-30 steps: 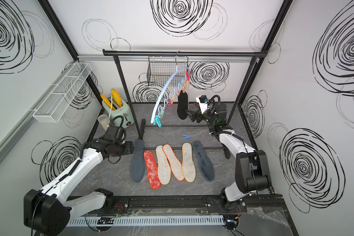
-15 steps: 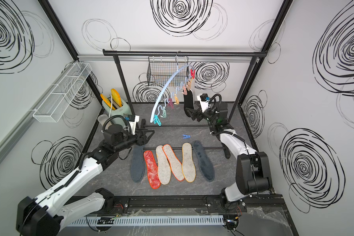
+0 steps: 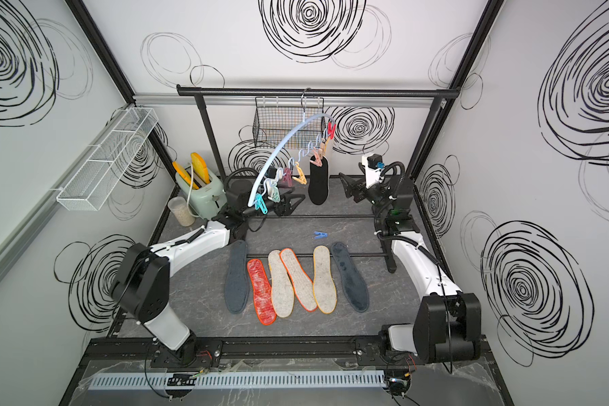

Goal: Take the shoe insoles off the hanger
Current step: Remove the insole from the hanger.

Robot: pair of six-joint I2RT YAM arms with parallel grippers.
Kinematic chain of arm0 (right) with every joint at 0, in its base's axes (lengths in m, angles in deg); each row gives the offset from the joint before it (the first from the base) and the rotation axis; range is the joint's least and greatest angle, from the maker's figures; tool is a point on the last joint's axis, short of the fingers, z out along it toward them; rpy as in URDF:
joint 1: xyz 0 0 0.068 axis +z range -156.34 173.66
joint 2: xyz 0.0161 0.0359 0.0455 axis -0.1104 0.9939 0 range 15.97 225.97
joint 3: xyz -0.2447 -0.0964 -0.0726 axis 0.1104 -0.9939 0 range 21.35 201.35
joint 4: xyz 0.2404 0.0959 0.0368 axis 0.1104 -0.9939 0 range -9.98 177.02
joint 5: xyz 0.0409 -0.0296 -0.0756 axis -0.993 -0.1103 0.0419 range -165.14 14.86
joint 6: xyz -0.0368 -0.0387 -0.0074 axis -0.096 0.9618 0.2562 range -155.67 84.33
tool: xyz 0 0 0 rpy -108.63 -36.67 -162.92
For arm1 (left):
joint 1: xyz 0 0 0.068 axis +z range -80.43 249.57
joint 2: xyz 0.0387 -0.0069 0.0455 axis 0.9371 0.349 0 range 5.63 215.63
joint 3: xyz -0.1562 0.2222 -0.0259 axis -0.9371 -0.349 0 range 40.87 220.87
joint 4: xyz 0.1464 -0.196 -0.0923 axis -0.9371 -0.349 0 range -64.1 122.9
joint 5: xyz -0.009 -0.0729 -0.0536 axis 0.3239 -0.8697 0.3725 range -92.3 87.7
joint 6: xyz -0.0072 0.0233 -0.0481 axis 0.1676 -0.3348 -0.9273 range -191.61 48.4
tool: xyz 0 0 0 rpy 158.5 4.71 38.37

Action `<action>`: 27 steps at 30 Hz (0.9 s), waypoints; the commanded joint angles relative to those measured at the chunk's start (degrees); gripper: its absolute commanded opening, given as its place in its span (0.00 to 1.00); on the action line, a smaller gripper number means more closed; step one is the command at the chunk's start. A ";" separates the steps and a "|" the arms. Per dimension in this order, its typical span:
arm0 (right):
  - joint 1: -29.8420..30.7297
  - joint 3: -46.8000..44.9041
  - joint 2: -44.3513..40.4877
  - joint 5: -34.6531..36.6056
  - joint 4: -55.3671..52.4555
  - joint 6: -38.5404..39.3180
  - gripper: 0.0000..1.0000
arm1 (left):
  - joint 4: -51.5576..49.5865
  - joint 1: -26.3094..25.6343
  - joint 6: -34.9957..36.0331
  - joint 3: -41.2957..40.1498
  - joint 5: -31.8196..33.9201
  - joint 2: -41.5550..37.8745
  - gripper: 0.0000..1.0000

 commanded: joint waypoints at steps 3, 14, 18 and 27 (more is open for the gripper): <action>-1.61 -0.90 -1.18 0.10 1.22 -2.20 0.80 | 3.70 2.62 3.43 8.62 -6.46 7.73 0.76; -2.28 -1.35 -0.67 -1.48 1.81 -1.67 0.80 | 2.57 3.87 8.35 22.46 -11.74 20.95 0.81; -2.40 -1.57 -0.83 -1.35 1.66 -1.36 0.80 | 6.12 3.13 7.45 26.91 -16.13 25.39 0.81; -2.79 -1.93 -1.34 -0.82 1.34 -1.03 0.80 | 4.85 -0.10 8.16 29.78 -19.36 27.89 0.65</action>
